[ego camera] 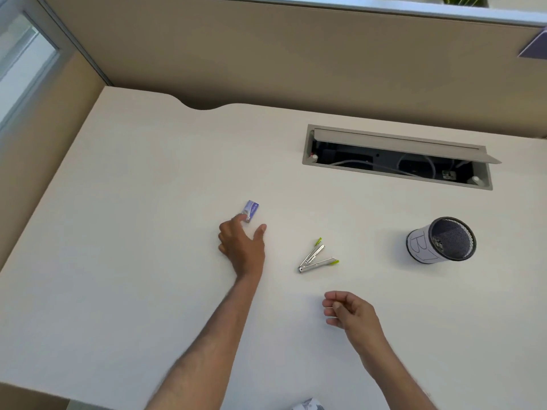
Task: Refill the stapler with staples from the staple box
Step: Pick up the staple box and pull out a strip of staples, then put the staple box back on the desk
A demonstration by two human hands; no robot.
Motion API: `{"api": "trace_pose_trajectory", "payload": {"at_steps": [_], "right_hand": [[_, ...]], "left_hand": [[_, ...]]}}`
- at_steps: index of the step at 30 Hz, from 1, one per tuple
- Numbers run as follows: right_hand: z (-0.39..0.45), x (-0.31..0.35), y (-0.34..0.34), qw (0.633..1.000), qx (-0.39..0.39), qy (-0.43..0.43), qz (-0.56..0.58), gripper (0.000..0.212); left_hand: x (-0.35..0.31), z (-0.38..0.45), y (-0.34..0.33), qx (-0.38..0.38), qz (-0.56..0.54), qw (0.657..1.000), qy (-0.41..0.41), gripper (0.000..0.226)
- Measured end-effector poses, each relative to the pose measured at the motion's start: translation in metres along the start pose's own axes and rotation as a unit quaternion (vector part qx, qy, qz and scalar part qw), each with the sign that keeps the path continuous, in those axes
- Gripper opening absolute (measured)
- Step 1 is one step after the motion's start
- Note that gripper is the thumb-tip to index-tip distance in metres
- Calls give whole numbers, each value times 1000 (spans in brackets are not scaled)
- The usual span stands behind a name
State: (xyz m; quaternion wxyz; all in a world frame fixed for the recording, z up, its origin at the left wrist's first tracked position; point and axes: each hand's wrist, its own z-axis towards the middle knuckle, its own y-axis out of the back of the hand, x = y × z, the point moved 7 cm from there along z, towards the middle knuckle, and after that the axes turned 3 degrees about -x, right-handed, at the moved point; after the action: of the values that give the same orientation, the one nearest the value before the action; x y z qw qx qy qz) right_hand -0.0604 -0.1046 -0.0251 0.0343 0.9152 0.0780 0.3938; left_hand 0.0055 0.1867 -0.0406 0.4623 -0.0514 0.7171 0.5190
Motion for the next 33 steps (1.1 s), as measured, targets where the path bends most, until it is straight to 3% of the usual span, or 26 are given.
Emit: {"api": "trace_pose_trajectory", "payload": {"at_steps": [3, 5, 8, 11, 15, 20, 25, 29, 33], "right_hand": [[1, 1, -1, 1000, 1, 2, 5, 27], [1, 1, 2, 1000, -8, -2, 4, 26], [-2, 0, 7, 999, -24, -19, 15, 25], [-5, -2, 14, 998, -42, -33, 18, 28], [-10, -4, 22, 997, -51, -45, 39, 29], [-13, 8, 26, 997, -30, -45, 57, 29], [-21, 20, 14, 999, -18, -10, 40, 38], [-36, 38, -1, 996, 17, 37, 77, 38], [-55, 52, -16, 989, 81, 82, 96, 36]], "left_hand": [[-27, -57, -11, 98, -50, 979, -170, 22], [-40, -94, -23, 188, -39, 950, -245, 27], [-45, -126, -39, 239, 47, 923, -299, 39], [-45, -131, -43, 250, 82, 923, -280, 38], [-48, -124, -45, 253, 66, 932, -250, 20], [-46, -126, -30, 317, -90, 941, -72, 12], [-48, -160, 10, 398, -245, 882, 66, 9], [-55, -180, 47, 416, -308, 853, 74, 13], [-55, -188, 76, 392, -336, 852, 83, 32]]}}
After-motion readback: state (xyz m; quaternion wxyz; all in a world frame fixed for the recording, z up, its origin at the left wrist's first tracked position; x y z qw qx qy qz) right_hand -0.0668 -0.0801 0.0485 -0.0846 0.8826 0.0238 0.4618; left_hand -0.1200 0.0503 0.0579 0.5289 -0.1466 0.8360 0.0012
